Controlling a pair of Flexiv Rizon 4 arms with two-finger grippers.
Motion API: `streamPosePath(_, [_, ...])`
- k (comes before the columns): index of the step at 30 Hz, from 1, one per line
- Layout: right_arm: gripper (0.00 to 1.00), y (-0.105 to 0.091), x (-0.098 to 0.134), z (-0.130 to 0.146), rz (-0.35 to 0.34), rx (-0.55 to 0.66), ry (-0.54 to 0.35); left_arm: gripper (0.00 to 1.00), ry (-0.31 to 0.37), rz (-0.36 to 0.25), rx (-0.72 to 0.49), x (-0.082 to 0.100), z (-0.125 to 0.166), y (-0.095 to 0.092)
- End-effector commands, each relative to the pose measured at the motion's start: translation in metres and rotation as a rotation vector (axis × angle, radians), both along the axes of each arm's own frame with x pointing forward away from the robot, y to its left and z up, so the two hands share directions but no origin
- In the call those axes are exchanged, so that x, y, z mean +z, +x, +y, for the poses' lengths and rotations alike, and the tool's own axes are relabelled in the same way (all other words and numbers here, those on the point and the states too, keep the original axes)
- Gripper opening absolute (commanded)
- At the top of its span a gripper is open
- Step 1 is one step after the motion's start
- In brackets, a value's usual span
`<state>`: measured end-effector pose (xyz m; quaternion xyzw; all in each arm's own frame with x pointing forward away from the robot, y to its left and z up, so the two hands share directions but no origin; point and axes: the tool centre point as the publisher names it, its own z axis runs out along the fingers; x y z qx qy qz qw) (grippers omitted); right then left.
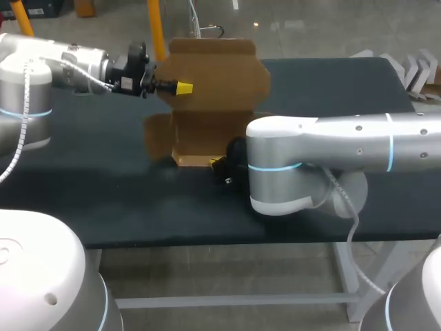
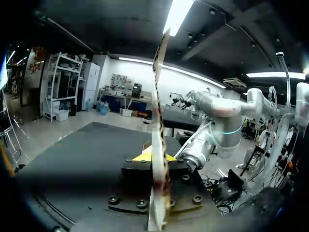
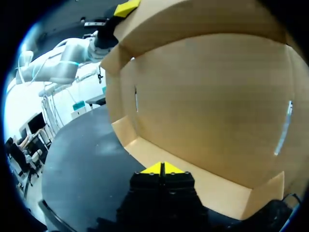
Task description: Assemble the packaging by folding the flat box into shape, placing the metal phone stand inside, and closing the box properly
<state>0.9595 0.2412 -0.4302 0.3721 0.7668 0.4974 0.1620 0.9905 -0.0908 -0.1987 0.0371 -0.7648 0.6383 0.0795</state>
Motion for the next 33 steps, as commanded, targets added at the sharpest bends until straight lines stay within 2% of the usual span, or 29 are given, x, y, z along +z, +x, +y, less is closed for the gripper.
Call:
streamPosePath(1, [0.00, 0.004, -0.007, 0.003, 0.000, -0.003, -0.003, 0.00, 0.006, -0.007, 0.006, -0.002, 0.001, -0.008])
streamPosePath(18, [0.00, 0.004, -0.007, 0.003, 0.000, -0.003, -0.003, 0.00, 0.034, -0.018, -0.016, -0.011, 0.002, -0.028])
streamPosePath(33, [0.00, 0.004, -0.007, 0.003, 0.000, -0.003, -0.003, 0.00, 0.064, -0.004, -0.050, -0.024, 0.001, -0.030])
